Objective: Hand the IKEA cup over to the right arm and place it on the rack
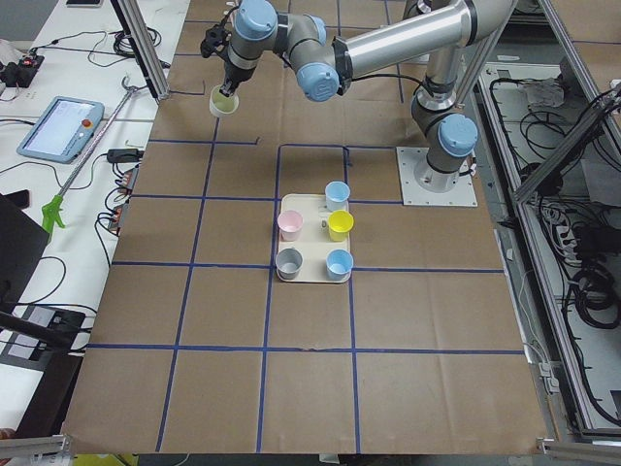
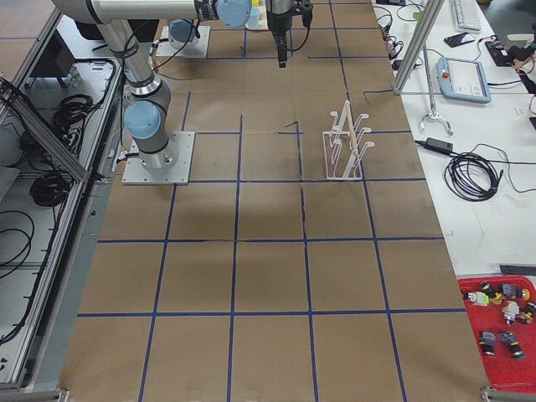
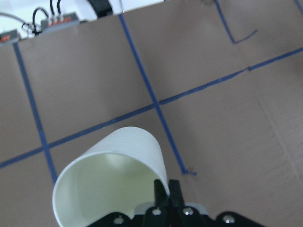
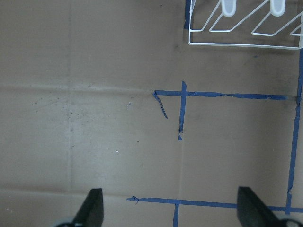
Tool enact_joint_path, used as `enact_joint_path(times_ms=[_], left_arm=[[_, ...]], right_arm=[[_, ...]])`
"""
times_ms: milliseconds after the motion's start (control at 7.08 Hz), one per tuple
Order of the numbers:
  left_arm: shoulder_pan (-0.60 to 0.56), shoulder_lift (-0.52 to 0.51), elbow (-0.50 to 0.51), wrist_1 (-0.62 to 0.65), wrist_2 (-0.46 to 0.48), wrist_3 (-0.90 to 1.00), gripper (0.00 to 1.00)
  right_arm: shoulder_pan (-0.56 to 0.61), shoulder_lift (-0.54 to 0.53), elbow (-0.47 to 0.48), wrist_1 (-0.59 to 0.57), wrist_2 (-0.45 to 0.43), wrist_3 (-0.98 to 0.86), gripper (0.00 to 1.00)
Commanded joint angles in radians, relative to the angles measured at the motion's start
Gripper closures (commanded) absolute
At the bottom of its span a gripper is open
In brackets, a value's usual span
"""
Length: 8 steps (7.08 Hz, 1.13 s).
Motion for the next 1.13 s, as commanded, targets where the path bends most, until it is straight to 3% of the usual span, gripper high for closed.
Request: enact_joint_path(times_ms=[0,283,565,707,989], left_arm=[[-0.027,0.015,-0.146,0.28,-0.26,0.009,1.0],[-0.058,-0.007,-0.268,0.544,-0.47,0.009,1.0],[-0.108,-0.008,-0.38,0.705,-0.549,0.012,1.0],[-0.129,-0.029,-0.434,0.829,-0.574,0.012,1.0],[-0.185,-0.159,-0.483,1.152,-0.67,-0.047,1.0]], right_arm=[[0.0,-0.001,0.0,0.001,0.0,0.0,0.0],[0.0,-0.001,0.0,0.001,0.0,0.0,0.0],[0.0,-0.001,0.0,-0.019,0.009,0.002,0.0],[0.0,0.001,0.003,-0.041,0.091,0.002,0.0],[0.002,0.025,0.048,-0.259,0.124,0.04,0.0]])
